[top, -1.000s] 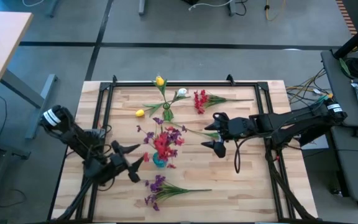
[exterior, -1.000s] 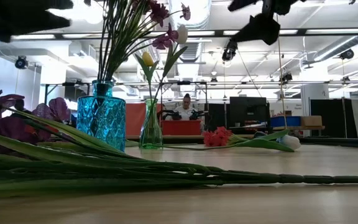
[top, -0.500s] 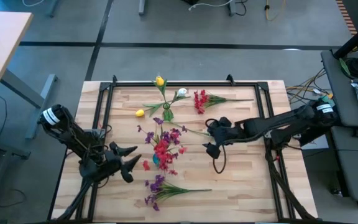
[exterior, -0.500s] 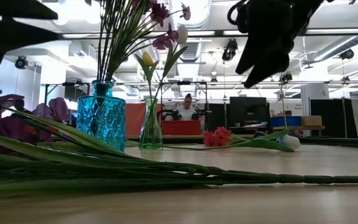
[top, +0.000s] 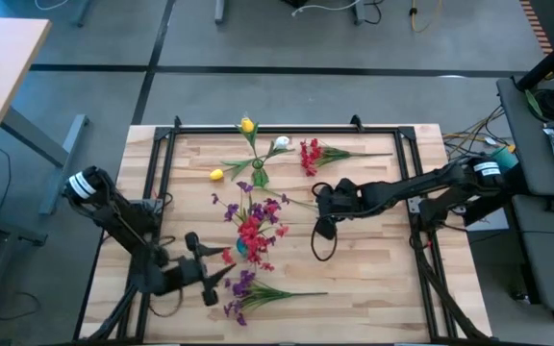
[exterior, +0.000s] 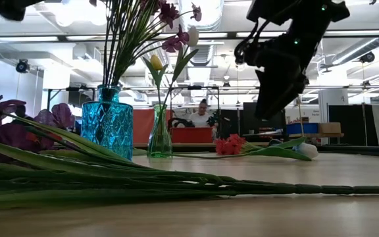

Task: Sort flowers into vase by color
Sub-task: Put the left red flowers into the blue vase

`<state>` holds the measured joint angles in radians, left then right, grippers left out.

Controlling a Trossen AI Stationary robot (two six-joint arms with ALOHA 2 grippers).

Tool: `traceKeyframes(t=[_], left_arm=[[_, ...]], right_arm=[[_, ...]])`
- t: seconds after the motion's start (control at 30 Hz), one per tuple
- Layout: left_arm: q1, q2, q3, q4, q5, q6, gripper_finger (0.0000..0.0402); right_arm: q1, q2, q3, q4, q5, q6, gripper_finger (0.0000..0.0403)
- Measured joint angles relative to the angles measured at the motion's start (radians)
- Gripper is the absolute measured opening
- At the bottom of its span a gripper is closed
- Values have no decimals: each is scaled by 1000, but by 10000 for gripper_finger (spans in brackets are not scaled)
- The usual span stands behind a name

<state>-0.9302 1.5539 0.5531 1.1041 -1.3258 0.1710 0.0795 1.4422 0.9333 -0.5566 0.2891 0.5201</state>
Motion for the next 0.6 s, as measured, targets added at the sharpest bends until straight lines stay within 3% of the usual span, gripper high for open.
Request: traceKeyframes(t=[0.13,0.33,0.6], left_arm=[[43,36,83,-120,-109,-8,206],[75,42,77,-124,56,-64,210],[133,66,59,-127,56,-128,186]], right_arm=[[0,-15,0,20,0,0,361],[0,-31,1,25,0,0,361],[0,-32,1,23,0,0,361]])
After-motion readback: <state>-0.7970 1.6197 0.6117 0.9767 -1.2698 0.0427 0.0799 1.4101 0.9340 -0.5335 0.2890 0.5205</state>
